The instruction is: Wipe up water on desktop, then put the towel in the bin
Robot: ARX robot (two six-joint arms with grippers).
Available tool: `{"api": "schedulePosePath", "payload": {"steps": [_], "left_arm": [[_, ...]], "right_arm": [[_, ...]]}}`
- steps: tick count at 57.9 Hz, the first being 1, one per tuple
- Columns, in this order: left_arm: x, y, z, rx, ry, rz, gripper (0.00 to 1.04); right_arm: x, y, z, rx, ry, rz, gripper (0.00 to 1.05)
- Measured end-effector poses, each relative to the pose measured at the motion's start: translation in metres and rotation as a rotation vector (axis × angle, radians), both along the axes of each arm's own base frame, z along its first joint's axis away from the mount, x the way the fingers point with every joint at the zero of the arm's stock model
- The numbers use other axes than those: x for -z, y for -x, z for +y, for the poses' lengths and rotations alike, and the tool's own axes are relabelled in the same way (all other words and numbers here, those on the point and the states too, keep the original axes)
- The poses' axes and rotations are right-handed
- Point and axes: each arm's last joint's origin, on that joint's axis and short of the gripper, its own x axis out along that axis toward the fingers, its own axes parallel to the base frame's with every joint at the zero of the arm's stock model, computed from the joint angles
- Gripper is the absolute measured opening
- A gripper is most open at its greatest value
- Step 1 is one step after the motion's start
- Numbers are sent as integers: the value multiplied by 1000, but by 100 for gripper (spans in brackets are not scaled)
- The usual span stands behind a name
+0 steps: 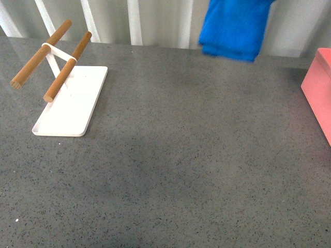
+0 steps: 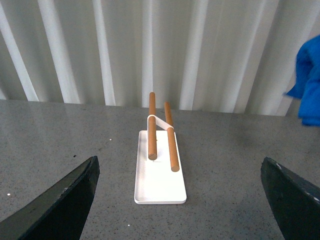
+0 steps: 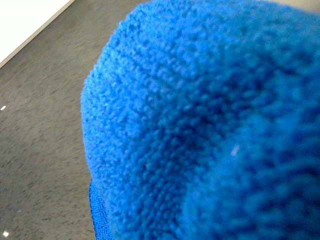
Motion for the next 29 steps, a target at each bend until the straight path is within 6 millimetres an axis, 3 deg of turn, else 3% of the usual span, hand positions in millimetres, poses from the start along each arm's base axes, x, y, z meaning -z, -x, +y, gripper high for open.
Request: {"api": "schedulePosePath", "payload": {"steps": [5,10,17,29], "left_arm": [[0,0,0,0,0,0,98],[0,0,0,0,0,0,98],[0,0,0,0,0,0,98],[0,0,0,0,0,0,98]], "right_arm": [[-44,-2,-31,205,24,-49,7],[-63,-4,-63,376,51,-45,7],[-60,-1,-108,533,81,11,7],[-43,11,-161,666,82,75,7]]}}
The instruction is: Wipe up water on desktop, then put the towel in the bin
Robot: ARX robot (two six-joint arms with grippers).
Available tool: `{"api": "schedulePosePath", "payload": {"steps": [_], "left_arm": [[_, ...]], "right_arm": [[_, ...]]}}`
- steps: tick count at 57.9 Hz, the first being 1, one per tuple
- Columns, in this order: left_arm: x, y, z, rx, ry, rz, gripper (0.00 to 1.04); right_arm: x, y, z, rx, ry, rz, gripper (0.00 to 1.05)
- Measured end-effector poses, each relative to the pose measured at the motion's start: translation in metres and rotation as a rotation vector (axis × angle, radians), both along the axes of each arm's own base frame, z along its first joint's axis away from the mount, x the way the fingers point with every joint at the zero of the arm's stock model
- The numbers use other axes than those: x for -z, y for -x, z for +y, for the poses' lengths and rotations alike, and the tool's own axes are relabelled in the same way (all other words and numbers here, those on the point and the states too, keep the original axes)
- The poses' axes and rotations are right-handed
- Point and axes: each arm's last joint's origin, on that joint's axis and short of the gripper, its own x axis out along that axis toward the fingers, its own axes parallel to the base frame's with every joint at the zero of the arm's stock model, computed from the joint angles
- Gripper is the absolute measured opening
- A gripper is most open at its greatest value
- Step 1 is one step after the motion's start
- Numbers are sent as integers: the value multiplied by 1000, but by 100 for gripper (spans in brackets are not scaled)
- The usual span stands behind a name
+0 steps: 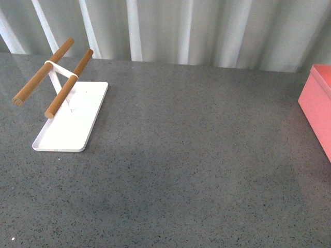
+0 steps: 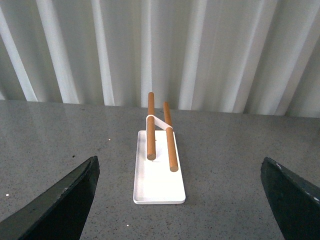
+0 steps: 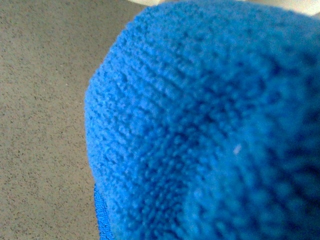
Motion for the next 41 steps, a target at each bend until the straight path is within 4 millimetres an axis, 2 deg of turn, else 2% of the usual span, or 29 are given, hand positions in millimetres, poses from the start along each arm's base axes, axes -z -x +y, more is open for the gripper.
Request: {"api": "schedulePosePath", "payload": {"steps": [6,13,22,41], "left_arm": [[0,0,0,0,0,0,98],[0,0,0,0,0,0,98],[0,0,0,0,0,0,98],[0,0,0,0,0,0,98]], "right_arm": [[13,4,-18,33,-13,18,7],[30,6,-29,23,-41,40,7],[47,10,-36,14,-45,78,7],[62,12,-46,33,-11,91,7]]}}
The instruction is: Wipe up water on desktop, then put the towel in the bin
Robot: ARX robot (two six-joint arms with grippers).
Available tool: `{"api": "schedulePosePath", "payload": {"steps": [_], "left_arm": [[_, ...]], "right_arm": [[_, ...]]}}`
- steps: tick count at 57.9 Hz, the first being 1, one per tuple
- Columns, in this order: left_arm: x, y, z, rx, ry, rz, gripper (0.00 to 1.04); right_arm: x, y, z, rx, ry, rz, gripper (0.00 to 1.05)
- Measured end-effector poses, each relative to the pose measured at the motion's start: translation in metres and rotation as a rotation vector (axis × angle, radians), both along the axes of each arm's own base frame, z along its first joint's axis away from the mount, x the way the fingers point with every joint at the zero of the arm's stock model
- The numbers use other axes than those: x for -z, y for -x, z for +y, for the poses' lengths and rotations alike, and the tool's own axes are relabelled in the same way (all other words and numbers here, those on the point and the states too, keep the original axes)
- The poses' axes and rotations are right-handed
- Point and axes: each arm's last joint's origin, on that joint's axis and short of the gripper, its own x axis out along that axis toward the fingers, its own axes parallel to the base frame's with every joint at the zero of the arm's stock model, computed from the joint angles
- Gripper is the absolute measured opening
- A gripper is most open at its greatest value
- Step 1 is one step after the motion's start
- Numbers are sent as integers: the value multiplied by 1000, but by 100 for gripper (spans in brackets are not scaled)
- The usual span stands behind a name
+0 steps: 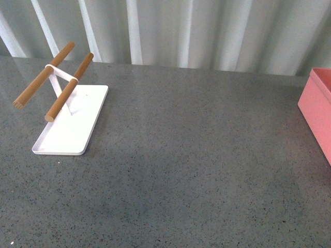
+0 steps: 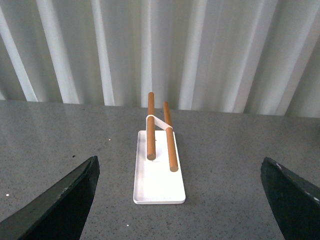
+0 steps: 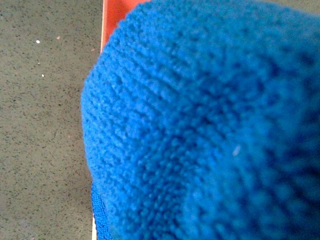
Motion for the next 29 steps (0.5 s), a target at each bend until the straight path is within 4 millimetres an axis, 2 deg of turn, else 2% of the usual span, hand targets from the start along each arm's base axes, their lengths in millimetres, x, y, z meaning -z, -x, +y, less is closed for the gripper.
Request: {"api": "schedulePosePath", "payload": {"steps": [16,27,29], "left_arm": [[0,0,0,0,0,0,98],[0,0,0,0,0,0,98],[0,0,0,0,0,0,98]], "right_arm": [[12,6,-12,20,11,20,7],[13,8,-17,10,-14,9,7],[12,8,-17,1,-28,6,10]]}}
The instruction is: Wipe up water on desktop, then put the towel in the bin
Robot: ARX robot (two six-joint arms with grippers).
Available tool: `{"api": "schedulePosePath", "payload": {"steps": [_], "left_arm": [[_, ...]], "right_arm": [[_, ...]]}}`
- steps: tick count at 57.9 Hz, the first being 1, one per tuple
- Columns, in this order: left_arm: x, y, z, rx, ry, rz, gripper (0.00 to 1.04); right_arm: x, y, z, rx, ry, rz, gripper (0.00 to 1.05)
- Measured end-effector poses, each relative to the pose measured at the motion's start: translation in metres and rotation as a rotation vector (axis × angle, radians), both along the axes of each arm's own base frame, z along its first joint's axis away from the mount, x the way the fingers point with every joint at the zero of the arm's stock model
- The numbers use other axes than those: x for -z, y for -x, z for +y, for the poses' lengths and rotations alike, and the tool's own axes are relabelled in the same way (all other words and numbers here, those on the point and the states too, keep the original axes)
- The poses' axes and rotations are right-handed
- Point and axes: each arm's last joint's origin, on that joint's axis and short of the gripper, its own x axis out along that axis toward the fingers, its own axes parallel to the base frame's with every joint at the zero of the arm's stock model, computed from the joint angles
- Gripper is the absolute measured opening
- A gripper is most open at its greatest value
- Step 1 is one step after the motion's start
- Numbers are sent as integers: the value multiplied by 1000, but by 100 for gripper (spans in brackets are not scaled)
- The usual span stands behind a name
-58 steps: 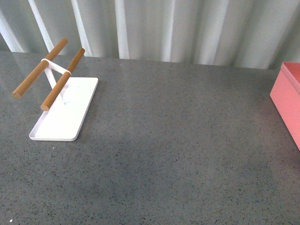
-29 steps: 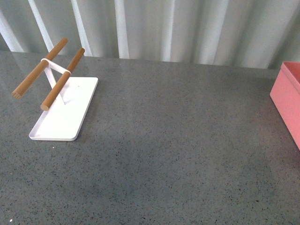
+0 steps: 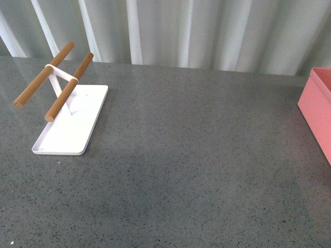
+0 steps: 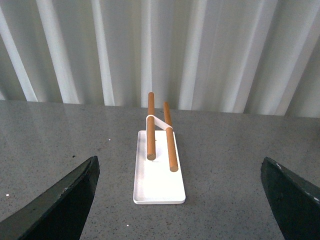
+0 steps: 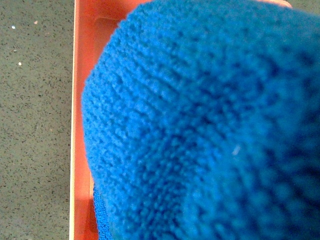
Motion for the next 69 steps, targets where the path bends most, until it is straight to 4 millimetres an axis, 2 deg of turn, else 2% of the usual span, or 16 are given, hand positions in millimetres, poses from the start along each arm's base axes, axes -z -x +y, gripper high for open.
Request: {"api": "schedulePosePath", "payload": {"steps": [11,35,39,67,69], "left_arm": [[0,0,0,0,0,0,98],[0,0,0,0,0,0,98],[0,0,0,0,0,0,98],[0,0,0,0,0,0,98],[0,0,0,0,0,0,98]], "right_arm": [[0,0,0,-7,-14,-2,41],[0,0,0,-6,-14,-2,100],[-1,0,0,-6,-13,-3,97],[-2,1,0,-7,-13,-6,98],[-1,1,-2,-7,-37,-69,96]]}}
